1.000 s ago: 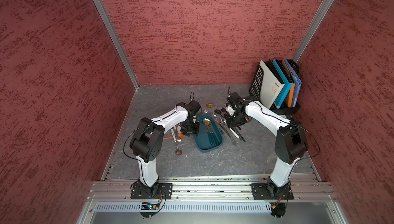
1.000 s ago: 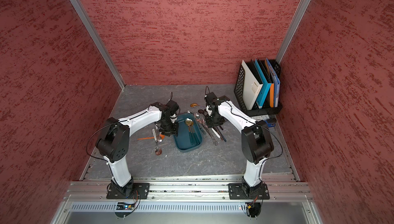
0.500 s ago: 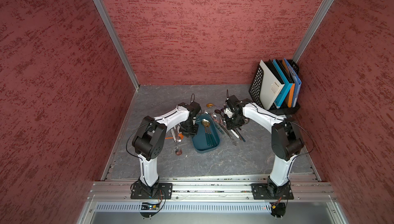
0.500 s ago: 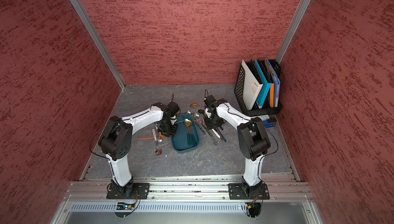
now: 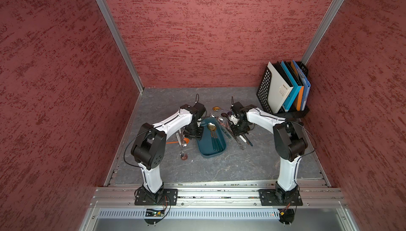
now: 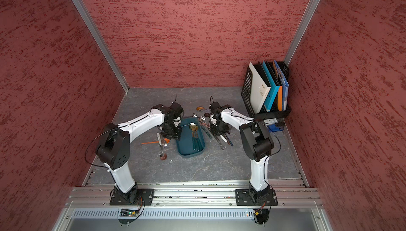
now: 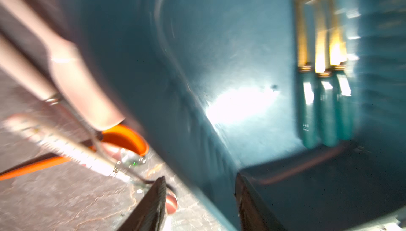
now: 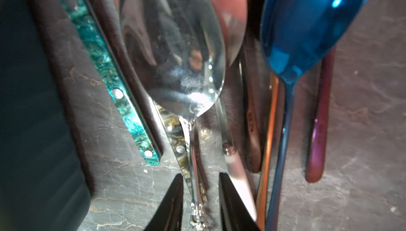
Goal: Put the spoon into the storage box
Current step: Adjust the storage box at the center of the board, then pick up the spoon from the center of the board.
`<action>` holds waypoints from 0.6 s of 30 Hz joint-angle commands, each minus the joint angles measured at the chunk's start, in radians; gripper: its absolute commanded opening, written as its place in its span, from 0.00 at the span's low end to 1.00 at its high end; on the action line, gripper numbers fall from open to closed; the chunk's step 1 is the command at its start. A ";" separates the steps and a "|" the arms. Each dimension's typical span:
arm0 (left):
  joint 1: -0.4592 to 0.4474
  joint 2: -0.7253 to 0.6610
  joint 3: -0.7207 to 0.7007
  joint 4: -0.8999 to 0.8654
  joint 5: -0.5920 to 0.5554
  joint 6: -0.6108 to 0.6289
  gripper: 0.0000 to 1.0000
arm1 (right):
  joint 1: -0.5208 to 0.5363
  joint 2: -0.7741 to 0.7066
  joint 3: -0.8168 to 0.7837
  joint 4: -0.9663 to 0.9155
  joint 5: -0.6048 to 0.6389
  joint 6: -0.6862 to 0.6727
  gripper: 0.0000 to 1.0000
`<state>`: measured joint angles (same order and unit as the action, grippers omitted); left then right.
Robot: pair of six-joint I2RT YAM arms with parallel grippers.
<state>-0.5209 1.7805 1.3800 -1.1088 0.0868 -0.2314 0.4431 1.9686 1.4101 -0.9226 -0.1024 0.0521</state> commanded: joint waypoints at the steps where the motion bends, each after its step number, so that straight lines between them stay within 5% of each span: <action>1: 0.006 -0.066 -0.017 -0.013 0.003 -0.021 0.57 | -0.003 0.019 0.015 0.024 0.017 -0.006 0.28; 18: 0.035 -0.135 -0.092 -0.002 0.017 -0.052 0.59 | -0.003 0.051 0.007 0.057 0.003 -0.006 0.15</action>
<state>-0.4927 1.6737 1.2919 -1.1103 0.0963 -0.2760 0.4431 1.9911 1.4128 -0.8993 -0.1020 0.0521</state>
